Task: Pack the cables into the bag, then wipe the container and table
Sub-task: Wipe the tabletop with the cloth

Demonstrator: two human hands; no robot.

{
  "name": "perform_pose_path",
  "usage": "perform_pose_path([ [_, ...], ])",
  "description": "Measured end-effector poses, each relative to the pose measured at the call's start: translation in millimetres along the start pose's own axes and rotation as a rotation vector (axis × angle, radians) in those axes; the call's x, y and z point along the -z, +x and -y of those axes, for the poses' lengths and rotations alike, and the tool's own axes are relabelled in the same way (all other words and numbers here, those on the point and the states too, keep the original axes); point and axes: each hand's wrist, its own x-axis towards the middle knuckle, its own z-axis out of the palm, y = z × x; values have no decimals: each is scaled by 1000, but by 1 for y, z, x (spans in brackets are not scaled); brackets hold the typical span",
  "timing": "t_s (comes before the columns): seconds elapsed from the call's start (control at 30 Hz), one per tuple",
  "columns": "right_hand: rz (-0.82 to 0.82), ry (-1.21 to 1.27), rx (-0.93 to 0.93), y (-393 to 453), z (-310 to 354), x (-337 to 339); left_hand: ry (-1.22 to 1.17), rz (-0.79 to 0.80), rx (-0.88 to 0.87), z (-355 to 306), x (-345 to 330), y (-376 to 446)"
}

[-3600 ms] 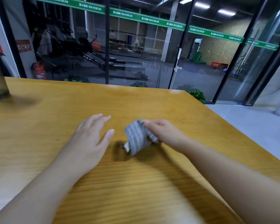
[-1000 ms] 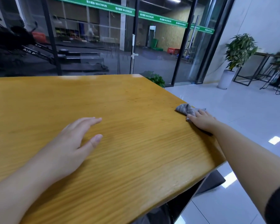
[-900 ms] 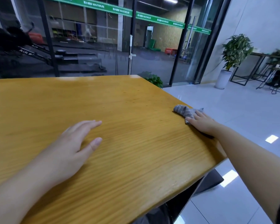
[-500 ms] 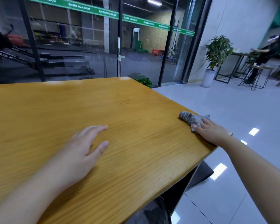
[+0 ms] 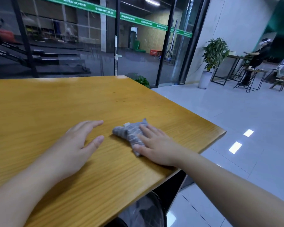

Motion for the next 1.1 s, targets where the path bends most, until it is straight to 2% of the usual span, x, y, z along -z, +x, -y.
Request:
perform_pose_path([
  [0.17, 40, 94, 47, 5, -10, 3, -19, -62, 46, 10, 6, -1],
  [0.23, 42, 123, -40, 17, -39, 7, -15, -61, 72, 14, 7, -2],
  [0.37, 3, 117, -326, 51, -108, 15, -10, -40, 66, 20, 7, -2],
  [0.47, -12, 88, -408, 69, -127, 16, -5, -37, 62, 20, 7, -1],
  [0.57, -27, 57, -391, 76, -114, 16, 15, -17, 49, 23, 5, 1],
  [0.73, -13, 94, -124, 71, -75, 13, 37, 20, 24, 26, 2, 2],
  [0.83, -49, 324, -20, 64, -60, 18, 33, 22, 43, 22, 3, 0],
  [0.93, -162, 679, -28, 56, -39, 31, 41, 7, 73, 18, 7, -1],
  [1.0, -197, 795, -28, 50, -19, 40, 36, 4, 90, 15, 8, -1],
  [1.1, -45, 1102, -12, 42, 11, 51, -87, -27, 124, 9, 7, -1],
])
